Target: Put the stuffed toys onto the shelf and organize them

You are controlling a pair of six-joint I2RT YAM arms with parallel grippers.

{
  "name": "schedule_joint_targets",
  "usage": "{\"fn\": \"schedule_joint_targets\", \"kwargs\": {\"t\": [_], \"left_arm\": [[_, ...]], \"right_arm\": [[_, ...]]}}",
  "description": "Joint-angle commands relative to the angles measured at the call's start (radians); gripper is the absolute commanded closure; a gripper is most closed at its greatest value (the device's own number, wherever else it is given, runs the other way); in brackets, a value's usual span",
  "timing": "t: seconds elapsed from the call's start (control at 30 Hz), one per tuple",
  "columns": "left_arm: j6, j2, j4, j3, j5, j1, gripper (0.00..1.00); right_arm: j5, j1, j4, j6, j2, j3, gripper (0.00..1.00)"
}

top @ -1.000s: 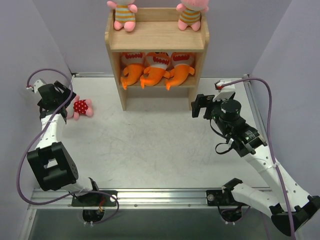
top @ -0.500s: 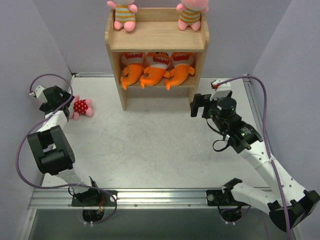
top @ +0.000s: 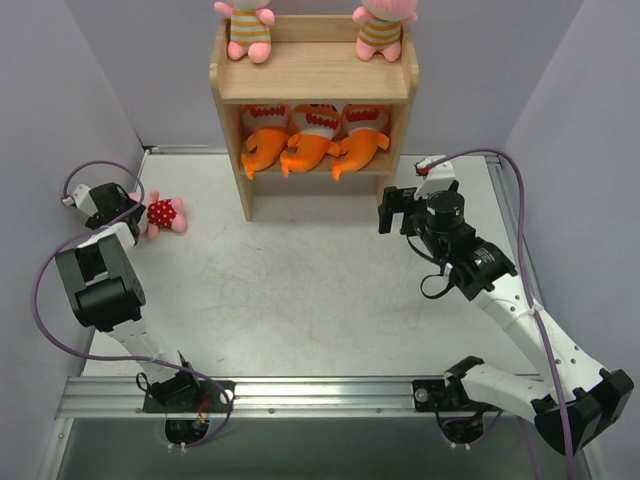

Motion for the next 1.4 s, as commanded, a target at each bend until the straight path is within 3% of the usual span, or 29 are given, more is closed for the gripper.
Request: {"fn": "schedule_joint_targets", "kwargs": {"t": [0.0,0.27,0.3,0.4,0.9,1.1,1.37], "left_arm": [[-0.016,0.035,0.055,0.044,0.032,0.014,0.31],[-0.005,0.049,0.075,0.031,0.072,0.014,0.71],[0.001,0.046,0.076,0.029,0.081,0.014,0.81],[0.031,0.032,0.066,0.032,0.1,0.012,0.97],[0.303,-0.21,-0.114,0.101,0.081,-0.055,0.98],[0.439,-0.347,-0.272,0.153,0.094,-0.13,0.98],[0.481,-0.557,-0.452,0.113,0.161,-0.253,0.98]], "right_arm": [[0.001,-0.008,0.017,-0.008,0.015,0.046,0.01],[-0.021,-0.008,0.016,-0.002,0.023,0.061,0.02],[-0.021,-0.008,0.016,0.0,0.021,0.061,0.02],[-0.027,-0.008,0.017,0.003,0.015,0.056,0.02],[-0.114,-0.001,0.04,0.019,-0.006,0.056,0.05],[-0.166,0.026,0.059,0.045,0.001,0.049,0.07],[-0.226,0.127,0.145,0.119,0.046,-0.031,0.09]]}}
